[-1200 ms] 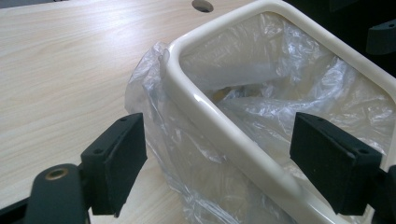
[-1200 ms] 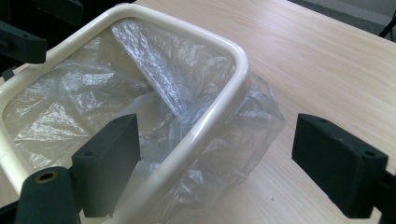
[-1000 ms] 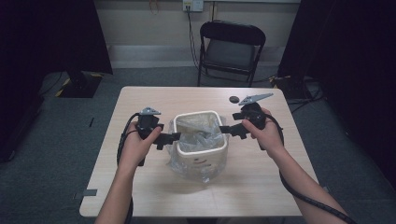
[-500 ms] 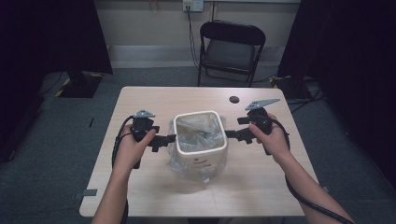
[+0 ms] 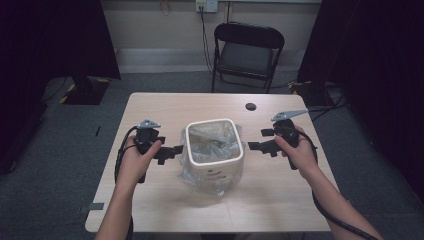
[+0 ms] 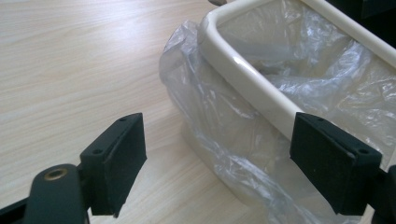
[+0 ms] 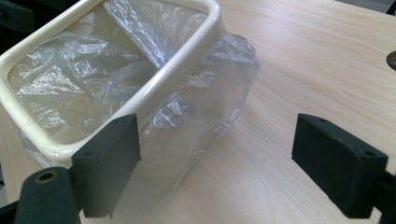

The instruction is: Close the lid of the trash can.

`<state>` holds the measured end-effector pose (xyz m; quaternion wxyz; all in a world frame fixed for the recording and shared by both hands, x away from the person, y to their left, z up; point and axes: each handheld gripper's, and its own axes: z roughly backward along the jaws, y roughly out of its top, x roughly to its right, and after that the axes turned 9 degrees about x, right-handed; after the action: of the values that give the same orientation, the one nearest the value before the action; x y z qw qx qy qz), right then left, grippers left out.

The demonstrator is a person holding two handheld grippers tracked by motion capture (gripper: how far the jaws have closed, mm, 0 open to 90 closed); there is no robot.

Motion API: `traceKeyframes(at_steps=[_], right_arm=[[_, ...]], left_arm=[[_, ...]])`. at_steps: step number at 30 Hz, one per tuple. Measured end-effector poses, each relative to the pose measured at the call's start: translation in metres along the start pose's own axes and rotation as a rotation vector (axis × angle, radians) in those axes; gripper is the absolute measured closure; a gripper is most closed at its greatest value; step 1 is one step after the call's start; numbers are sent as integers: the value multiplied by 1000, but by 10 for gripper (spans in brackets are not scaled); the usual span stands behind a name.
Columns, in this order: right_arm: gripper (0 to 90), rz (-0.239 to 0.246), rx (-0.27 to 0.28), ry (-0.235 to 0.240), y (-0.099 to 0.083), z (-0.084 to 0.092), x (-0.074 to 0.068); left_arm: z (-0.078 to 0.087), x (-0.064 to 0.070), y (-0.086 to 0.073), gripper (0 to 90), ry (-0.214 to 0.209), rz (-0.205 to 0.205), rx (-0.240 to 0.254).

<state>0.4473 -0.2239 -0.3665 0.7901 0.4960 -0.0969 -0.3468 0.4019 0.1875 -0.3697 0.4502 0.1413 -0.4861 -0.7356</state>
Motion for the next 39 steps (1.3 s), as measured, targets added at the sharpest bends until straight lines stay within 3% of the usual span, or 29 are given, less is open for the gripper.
traceKeyframes(at_steps=[39], right_arm=[[145, -11, -12, -17, -23, 6, 11]], left_arm=[[10, -16, -27, 182, 33, 32, -18]])
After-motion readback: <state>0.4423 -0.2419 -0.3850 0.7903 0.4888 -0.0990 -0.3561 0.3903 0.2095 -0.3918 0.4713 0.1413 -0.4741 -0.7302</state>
